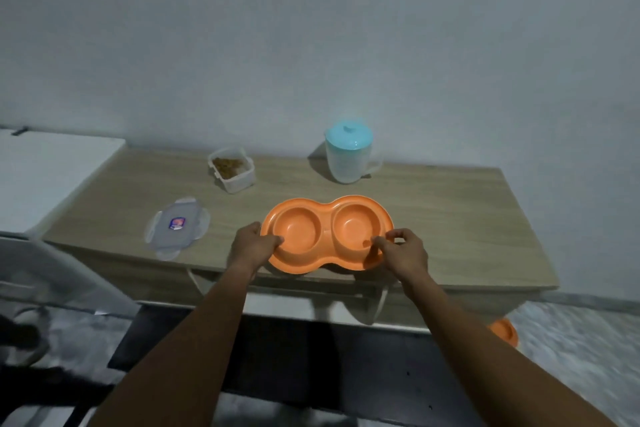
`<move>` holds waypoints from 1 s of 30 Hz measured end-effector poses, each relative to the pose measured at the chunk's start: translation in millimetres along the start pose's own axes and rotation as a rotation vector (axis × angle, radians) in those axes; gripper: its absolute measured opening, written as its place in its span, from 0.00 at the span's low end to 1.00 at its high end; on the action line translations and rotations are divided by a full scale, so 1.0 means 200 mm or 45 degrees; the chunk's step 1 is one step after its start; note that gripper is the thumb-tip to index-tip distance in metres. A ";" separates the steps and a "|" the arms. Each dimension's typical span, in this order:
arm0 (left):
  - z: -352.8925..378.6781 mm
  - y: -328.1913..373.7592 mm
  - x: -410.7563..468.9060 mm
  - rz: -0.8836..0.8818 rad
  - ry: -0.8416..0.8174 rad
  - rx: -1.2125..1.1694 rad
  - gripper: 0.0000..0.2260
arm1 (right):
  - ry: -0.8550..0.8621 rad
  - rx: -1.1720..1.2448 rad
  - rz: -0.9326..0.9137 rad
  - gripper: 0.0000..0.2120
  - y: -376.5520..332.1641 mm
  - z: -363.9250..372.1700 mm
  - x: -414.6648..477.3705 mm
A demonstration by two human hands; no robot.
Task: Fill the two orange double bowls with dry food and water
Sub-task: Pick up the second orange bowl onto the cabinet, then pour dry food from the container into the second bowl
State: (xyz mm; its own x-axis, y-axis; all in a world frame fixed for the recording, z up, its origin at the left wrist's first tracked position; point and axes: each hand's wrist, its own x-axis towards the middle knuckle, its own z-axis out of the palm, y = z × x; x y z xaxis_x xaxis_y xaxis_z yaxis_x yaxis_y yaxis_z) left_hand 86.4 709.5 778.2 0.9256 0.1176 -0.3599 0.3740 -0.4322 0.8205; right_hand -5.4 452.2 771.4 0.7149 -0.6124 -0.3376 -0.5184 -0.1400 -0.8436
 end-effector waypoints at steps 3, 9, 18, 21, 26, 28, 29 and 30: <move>-0.03 -0.04 0.12 -0.014 0.096 0.042 0.26 | -0.015 -0.045 0.015 0.15 -0.04 0.13 0.08; -0.09 -0.06 0.30 -0.026 0.103 0.133 0.27 | -0.082 -0.069 0.066 0.16 -0.10 0.35 0.23; -0.12 -0.08 0.59 0.092 0.043 0.110 0.21 | 0.031 -0.256 0.011 0.21 -0.17 0.58 0.37; -0.14 -0.06 0.67 0.100 -0.054 0.139 0.23 | 0.191 -0.399 0.036 0.23 -0.21 0.64 0.34; -0.27 -0.11 0.78 0.389 -0.054 0.423 0.20 | 0.364 -0.447 -0.172 0.21 -0.40 0.93 0.26; -0.35 -0.14 0.85 0.551 0.013 0.740 0.19 | 0.279 -0.379 -0.278 0.19 -0.49 1.10 0.24; -0.38 -0.17 0.87 0.597 0.000 0.929 0.21 | 0.216 -0.345 -0.318 0.18 -0.54 1.19 0.23; -0.41 -0.19 0.89 0.617 -0.056 1.092 0.23 | 0.151 -0.311 -0.358 0.17 -0.59 1.27 0.22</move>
State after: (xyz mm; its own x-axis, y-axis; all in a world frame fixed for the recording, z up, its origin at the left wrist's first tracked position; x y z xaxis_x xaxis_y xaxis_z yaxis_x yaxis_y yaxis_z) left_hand 241.3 820.0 719.8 0.9578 -0.2692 -0.1004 -0.2306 -0.9288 0.2900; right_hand 207.5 639.2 750.1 0.7932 -0.6074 -0.0445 -0.4167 -0.4879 -0.7671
